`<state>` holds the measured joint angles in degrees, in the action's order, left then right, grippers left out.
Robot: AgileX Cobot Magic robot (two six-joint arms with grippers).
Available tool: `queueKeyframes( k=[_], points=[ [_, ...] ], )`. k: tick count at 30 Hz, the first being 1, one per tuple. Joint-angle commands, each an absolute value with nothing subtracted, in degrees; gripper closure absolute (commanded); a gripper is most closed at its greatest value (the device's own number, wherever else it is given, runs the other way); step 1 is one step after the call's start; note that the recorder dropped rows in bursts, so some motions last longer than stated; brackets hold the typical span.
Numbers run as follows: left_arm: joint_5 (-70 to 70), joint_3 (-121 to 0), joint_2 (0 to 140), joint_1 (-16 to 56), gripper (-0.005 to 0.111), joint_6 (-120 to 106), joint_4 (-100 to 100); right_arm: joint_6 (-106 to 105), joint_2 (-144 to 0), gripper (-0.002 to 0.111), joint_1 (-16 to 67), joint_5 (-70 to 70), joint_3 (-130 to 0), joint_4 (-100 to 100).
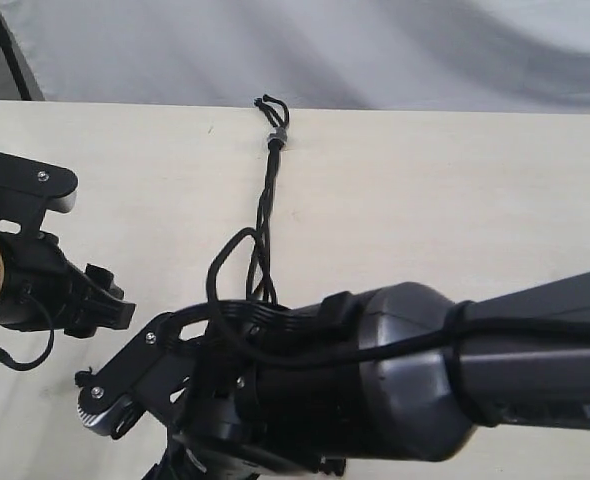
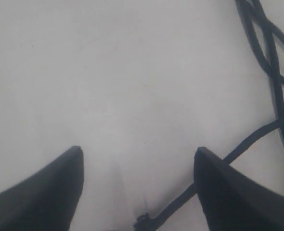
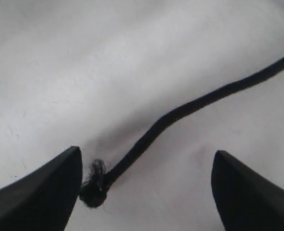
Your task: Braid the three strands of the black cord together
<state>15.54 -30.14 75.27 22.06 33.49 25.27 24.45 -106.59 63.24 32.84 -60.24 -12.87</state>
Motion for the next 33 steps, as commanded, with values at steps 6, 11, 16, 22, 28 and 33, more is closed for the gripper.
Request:
queueKeyframes(
  k=[6,11,16,22,28,33],
  points=[
    [15.34,-29.75,74.73,21.85,0.045,34.22,25.35,24.55,-110.14,0.075,63.5,32.18,-60.58,-12.71],
    [15.34,-29.75,74.73,21.85,0.045,34.22,25.35,24.62,-108.69,0.109,63.5,39.64,-61.64,-18.95],
    [15.34,-29.75,74.73,21.85,0.045,34.22,25.35,30.77,-105.2,0.109,63.39,51.32,-63.79,-36.33],
    [15.04,-29.75,74.73,21.85,0.045,34.24,25.35,32.93,-105.81,0.109,58.21,52.04,-63.64,-45.21],
    [15.04,-29.75,74.73,21.85,0.045,34.24,25.35,33.18,-109.91,0.109,49.91,45.44,-61.66,-44.33],
    [15.04,-29.75,74.73,21.85,0.045,34.24,25.35,33.18,-112.84,0.109,48.05,45.36,-61.66,-42.92]
  ],
)
